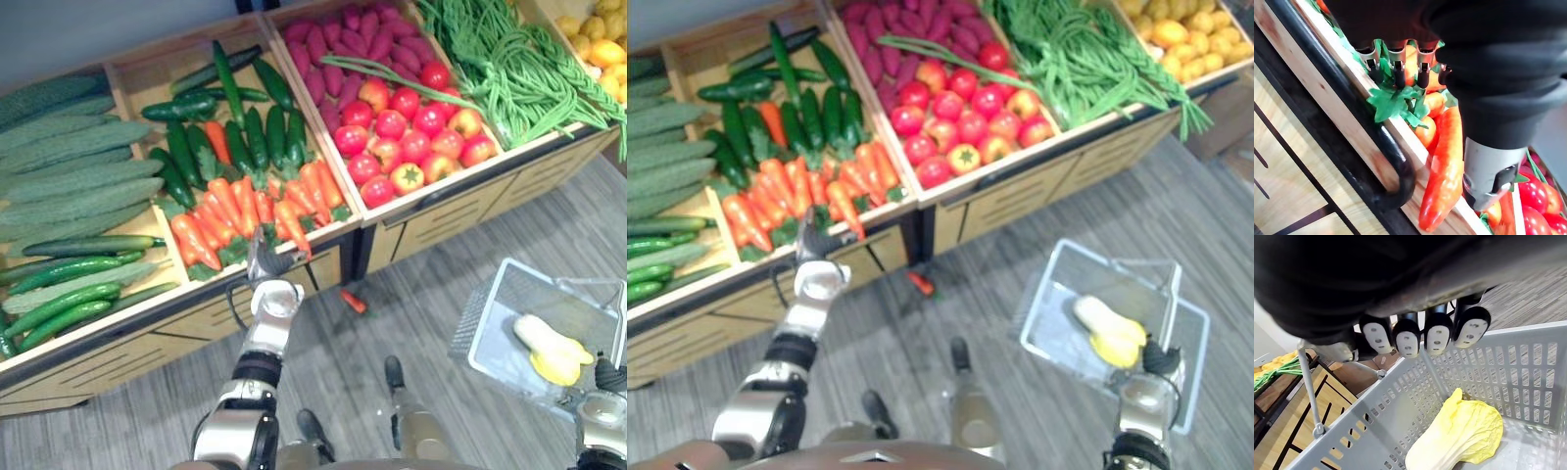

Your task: Pick vegetable in the basket

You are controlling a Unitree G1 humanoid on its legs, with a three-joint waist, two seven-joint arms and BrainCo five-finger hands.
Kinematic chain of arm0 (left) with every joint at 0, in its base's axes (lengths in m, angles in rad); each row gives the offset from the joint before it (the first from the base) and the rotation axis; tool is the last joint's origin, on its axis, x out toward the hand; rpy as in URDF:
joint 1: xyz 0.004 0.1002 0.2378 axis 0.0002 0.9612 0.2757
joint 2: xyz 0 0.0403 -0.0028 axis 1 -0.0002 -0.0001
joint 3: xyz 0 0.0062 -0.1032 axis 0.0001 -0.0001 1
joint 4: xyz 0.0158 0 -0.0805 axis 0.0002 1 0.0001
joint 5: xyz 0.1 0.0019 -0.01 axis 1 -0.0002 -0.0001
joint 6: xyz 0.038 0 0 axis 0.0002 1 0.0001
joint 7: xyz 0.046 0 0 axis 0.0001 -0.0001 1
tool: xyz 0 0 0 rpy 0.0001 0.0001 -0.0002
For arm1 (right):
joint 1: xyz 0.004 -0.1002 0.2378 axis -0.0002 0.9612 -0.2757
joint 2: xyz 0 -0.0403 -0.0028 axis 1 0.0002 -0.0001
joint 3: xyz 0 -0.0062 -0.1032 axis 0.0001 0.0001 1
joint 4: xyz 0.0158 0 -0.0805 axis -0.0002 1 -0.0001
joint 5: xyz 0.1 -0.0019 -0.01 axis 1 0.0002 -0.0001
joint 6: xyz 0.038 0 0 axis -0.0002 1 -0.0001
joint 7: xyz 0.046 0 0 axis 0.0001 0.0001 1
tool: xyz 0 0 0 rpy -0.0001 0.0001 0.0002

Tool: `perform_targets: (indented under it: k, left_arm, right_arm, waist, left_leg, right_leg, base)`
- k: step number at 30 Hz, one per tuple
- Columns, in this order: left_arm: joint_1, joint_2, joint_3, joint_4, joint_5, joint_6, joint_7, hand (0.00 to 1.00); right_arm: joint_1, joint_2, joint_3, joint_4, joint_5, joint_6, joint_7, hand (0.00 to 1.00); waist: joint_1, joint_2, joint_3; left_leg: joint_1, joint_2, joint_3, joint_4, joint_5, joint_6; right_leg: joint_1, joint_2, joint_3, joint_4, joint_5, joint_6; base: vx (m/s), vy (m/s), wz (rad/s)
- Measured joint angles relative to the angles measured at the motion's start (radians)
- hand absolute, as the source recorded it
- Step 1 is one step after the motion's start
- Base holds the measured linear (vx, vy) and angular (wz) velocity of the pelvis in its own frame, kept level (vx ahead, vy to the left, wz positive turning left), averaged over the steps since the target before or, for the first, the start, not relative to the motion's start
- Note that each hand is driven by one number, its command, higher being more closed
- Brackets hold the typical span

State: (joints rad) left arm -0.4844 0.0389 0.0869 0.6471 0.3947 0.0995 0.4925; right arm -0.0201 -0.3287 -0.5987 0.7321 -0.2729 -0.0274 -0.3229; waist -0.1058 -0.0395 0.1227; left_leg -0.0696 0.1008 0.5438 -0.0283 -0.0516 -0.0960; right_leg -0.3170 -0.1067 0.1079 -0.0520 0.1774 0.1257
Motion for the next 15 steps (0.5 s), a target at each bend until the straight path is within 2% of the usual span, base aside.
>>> perform_targets:
  k: [3, 4, 10, 15]
  left_arm:
    - [-0.050, 0.000, 0.001, 0.039, 0.000, 0.000, 0.024, 0.00]
    - [-0.065, 0.000, 0.008, 0.045, 0.000, 0.000, 0.028, 1.00]
    - [-0.167, 0.011, 0.041, 0.086, -0.002, 0.000, 0.053, 1.00]
    - [-0.240, 0.058, 0.071, 0.116, -0.002, 0.014, 0.051, 1.00]
  right_arm:
    - [-0.007, 0.002, 0.018, -0.001, 0.013, -0.002, -0.017, 1.00]
    - [-0.013, 0.007, 0.019, -0.004, 0.015, -0.003, -0.020, 1.00]
    - [-0.031, 0.036, 0.045, -0.033, 0.038, -0.008, -0.035, 1.00]
    - [-0.030, 0.040, 0.090, -0.059, 0.046, -0.023, -0.038, 1.00]
  waist:
    - [0.000, -0.005, 0.010]
    - [0.001, -0.007, 0.019]
    - [0.003, -0.009, 0.061]
    - [0.002, -0.009, 0.079]
  left_leg:
    - [-0.018, 0.008, 0.012, 0.026, -0.015, -0.001]
    - [-0.021, 0.014, 0.019, 0.041, -0.024, -0.001]
    - [-0.068, 0.042, 0.040, 0.113, -0.059, -0.009]
    - [-0.091, 0.063, 0.051, 0.160, -0.091, -0.015]
  right_leg:
    - [-0.015, 0.003, 0.010, 0.004, 0.000, 0.000]
    - [-0.015, 0.005, 0.013, 0.004, 0.000, 0.000]
    - [-0.050, 0.018, 0.032, 0.010, 0.000, -0.001]
    - [-0.062, 0.029, 0.042, 0.010, 0.000, -0.001]
  base:
    - [0.02, -0.030, -0.10]
    - [0.01, -0.033, -0.10]
    - [0.02, -0.040, -0.12]
    - [0.03, -0.031, -0.09]
